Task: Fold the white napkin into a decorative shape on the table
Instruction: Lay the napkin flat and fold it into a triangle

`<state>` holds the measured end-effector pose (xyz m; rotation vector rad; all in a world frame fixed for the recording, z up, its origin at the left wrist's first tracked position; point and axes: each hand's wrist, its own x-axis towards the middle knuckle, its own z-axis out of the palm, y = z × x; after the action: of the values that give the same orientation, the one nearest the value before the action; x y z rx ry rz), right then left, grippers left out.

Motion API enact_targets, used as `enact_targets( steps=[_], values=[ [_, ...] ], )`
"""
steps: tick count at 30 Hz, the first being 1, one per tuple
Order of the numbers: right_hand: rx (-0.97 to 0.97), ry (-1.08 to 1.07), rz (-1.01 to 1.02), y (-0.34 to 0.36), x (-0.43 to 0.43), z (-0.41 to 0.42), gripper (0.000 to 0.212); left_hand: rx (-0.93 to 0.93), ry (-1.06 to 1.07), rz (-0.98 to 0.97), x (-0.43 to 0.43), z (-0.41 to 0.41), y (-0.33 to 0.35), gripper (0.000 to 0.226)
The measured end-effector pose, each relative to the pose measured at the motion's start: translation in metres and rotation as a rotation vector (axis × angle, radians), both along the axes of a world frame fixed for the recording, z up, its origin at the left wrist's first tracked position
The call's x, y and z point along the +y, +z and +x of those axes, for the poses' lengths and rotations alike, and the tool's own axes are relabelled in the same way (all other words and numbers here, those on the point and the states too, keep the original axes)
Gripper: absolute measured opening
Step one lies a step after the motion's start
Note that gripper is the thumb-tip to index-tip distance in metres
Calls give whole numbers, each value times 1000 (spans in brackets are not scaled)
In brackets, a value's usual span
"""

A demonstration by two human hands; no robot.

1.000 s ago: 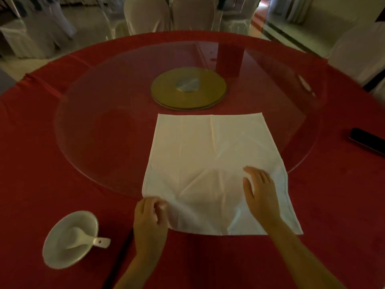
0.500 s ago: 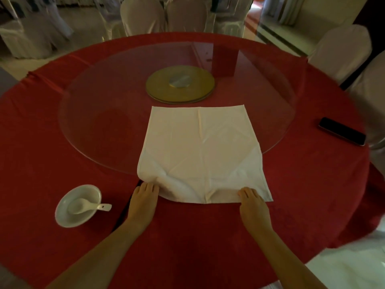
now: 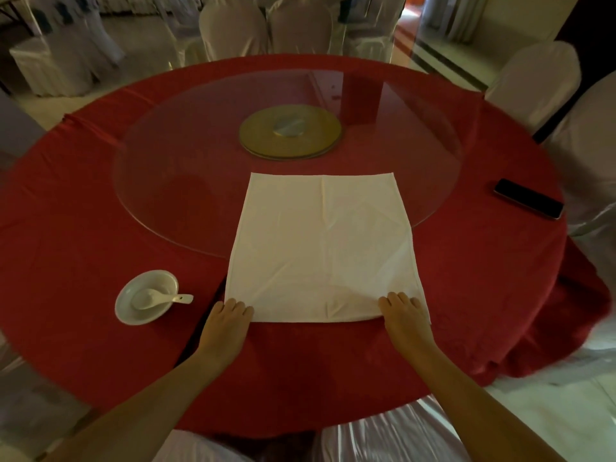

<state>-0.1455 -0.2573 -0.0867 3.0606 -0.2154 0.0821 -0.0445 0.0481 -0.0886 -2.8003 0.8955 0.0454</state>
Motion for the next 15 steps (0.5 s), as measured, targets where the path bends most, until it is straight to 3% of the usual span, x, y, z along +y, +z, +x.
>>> enact_targets(
  steps=[3, 6, 11, 13, 15],
  values=[
    [49, 15, -47, -1, -5, -15, 34, -19, -41, -4, 3, -18, 0, 35],
    [90, 60, -77, -2, -8, -27, 35, 101, 11, 21, 7, -33, -3, 27],
    [278, 125, 9, 4, -6, -40, 23, 284, 104, 141, -6, -42, 8, 34],
    [271, 137, 39, 10, -5, -36, 26, 335, 100, 8, -26, -43, 17, 43],
    [200, 142, 130, 23, -5, -28, 26, 406, 61, -264, -56, -46, 21, 52]
  ],
)
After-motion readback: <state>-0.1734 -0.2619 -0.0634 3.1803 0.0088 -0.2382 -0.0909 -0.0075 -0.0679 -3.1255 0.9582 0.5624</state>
